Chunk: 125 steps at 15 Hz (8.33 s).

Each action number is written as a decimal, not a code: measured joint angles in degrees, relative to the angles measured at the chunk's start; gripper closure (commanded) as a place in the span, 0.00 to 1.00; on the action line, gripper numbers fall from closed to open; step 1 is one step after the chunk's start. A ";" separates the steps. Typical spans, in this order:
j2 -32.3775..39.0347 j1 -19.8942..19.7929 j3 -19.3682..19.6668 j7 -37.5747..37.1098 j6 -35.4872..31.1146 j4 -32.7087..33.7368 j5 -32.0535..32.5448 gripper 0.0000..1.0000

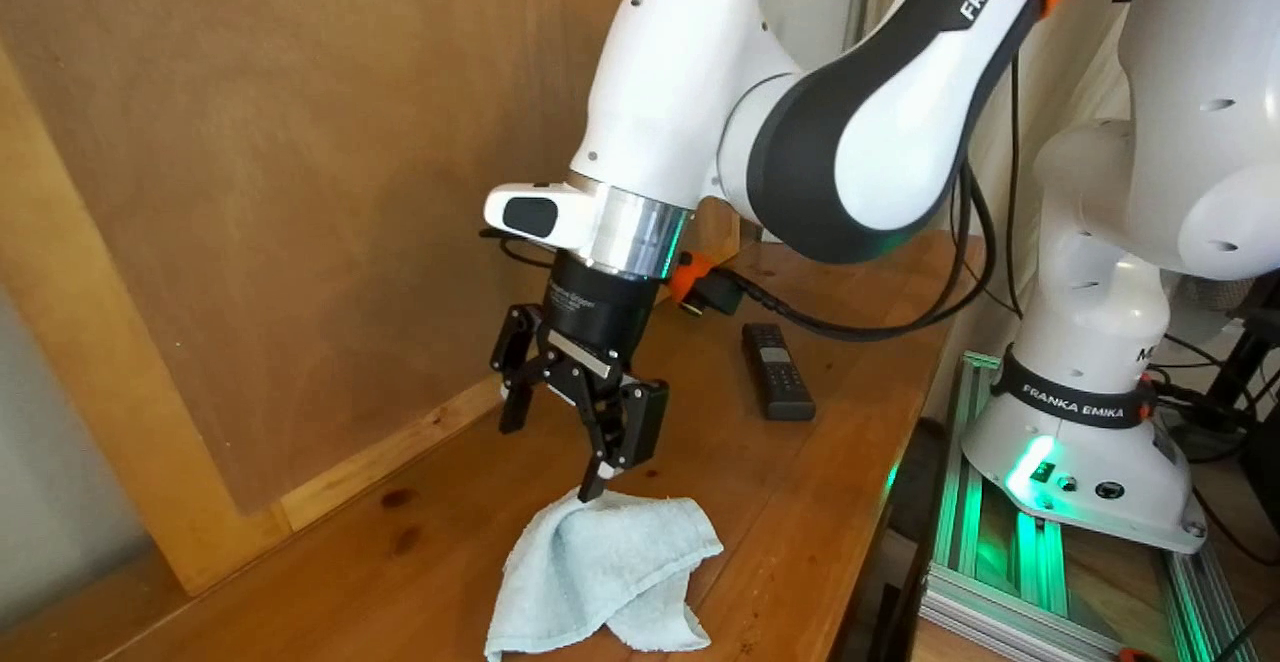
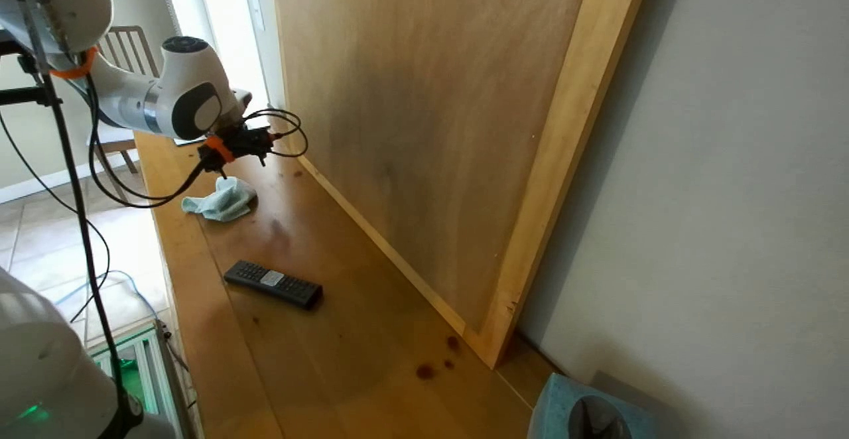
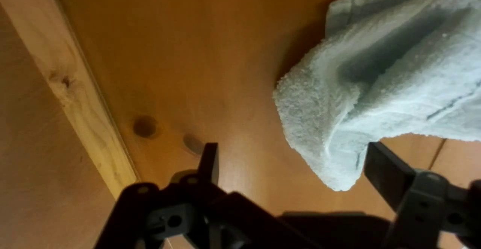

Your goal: Spread the towel out

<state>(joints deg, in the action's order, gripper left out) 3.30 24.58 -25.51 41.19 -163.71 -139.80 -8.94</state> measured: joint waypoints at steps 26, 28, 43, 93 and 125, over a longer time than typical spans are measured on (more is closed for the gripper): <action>0.36 0.72 -1.67 -19.33 -1.93 -2.12 -1.86 0.00; 0.75 0.72 -1.68 -19.34 -1.93 -2.26 -1.86 0.27; 2.72 0.93 -2.20 -19.71 -2.09 -2.05 0.89 0.98; 5.88 3.44 2.27 -75.94 22.17 7.45 59.68 0.00; 9.69 9.12 2.20 -88.46 37.65 9.09 67.69 0.18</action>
<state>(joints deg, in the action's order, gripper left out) 12.99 33.69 -23.31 -47.27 -126.06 -130.71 58.76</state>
